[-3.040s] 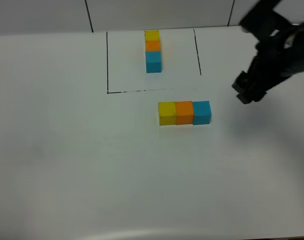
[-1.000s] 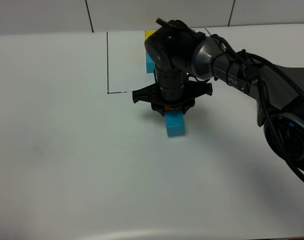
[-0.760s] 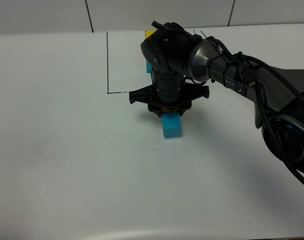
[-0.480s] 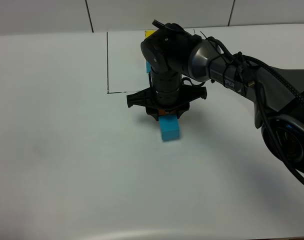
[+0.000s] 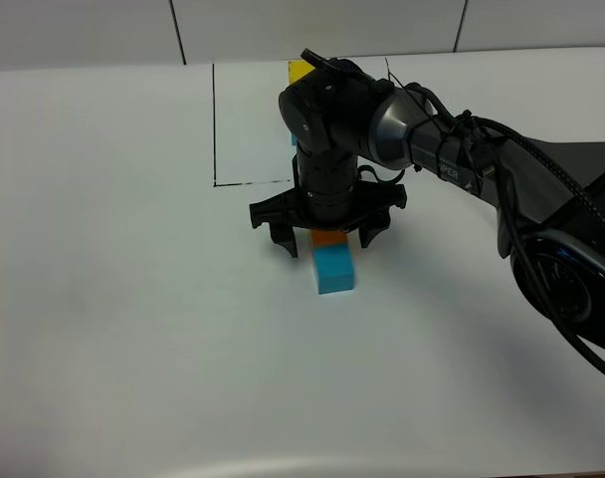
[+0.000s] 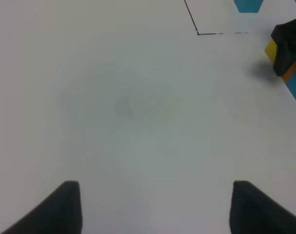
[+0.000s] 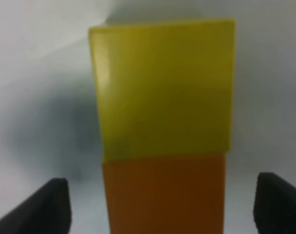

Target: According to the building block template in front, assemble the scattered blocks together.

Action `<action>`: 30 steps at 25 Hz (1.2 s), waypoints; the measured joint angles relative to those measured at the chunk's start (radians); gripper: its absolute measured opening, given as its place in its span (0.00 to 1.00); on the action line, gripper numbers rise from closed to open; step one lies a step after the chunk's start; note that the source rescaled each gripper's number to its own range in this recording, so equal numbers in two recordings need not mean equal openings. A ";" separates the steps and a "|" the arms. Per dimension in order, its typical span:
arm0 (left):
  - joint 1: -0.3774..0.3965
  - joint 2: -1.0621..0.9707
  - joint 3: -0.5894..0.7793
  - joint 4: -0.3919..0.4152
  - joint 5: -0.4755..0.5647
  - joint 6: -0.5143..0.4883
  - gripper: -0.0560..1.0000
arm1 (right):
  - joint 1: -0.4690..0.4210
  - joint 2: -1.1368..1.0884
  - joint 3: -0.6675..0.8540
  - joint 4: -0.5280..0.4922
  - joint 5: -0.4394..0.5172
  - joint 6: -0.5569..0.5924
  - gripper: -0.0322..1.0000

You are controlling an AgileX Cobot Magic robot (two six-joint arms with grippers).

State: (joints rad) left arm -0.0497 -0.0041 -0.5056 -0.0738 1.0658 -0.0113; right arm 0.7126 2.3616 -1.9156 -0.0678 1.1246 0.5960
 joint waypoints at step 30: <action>0.000 0.000 0.000 0.000 0.000 0.000 0.42 | -0.289 -0.414 0.001 -0.001 0.088 -0.301 0.39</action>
State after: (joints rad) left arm -0.0497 -0.0041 -0.5056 -0.0738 1.0658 -0.0113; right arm 0.4239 1.9480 -1.9147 -0.0692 1.2121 0.2948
